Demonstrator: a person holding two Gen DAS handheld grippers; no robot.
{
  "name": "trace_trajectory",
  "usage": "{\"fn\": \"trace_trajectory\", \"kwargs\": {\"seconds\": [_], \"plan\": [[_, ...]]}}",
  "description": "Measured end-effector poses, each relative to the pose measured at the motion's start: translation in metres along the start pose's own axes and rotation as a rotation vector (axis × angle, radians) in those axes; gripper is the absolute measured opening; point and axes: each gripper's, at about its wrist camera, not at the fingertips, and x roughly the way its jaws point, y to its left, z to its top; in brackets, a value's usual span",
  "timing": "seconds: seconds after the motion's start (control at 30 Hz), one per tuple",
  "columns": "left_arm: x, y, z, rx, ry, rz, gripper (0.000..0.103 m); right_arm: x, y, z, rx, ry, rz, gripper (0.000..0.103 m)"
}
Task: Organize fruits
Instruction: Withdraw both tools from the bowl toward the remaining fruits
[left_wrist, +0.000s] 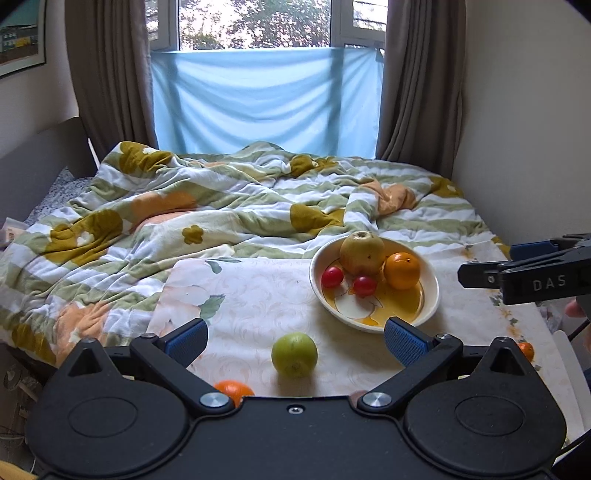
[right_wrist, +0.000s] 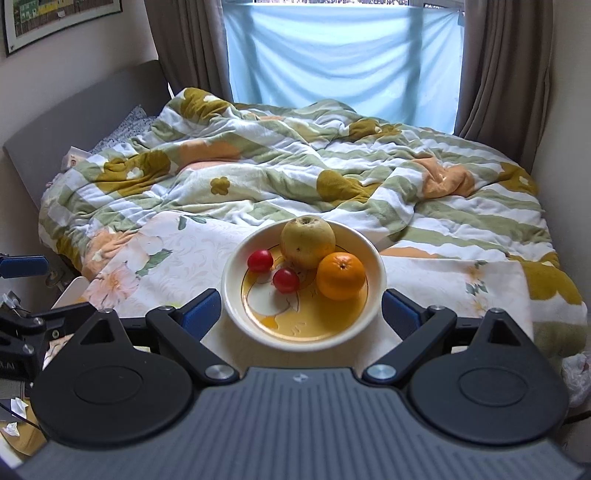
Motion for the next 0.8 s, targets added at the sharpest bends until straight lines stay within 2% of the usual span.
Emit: {"fn": "trace_trajectory", "kwargs": {"seconds": [0.2,0.47,0.63,0.8], "plan": [[-0.024,-0.001,-0.021,-0.020,-0.014,0.038,0.103,-0.029,0.004,-0.017,-0.003,-0.023,0.016,0.103],[-0.043,0.003,-0.052,-0.029,-0.009,0.085,0.103,-0.048,0.022,-0.043,-0.033,-0.026,0.040,0.103],[-0.036,0.019,-0.064,-0.018,0.013,0.095,0.103,-0.049,0.041,-0.062,-0.061,-0.021,0.038,0.103],[-0.016,0.038,-0.072,-0.034,0.055,0.061,0.103,-0.037,0.061,-0.082,-0.075,-0.009,0.018,0.103]]}}
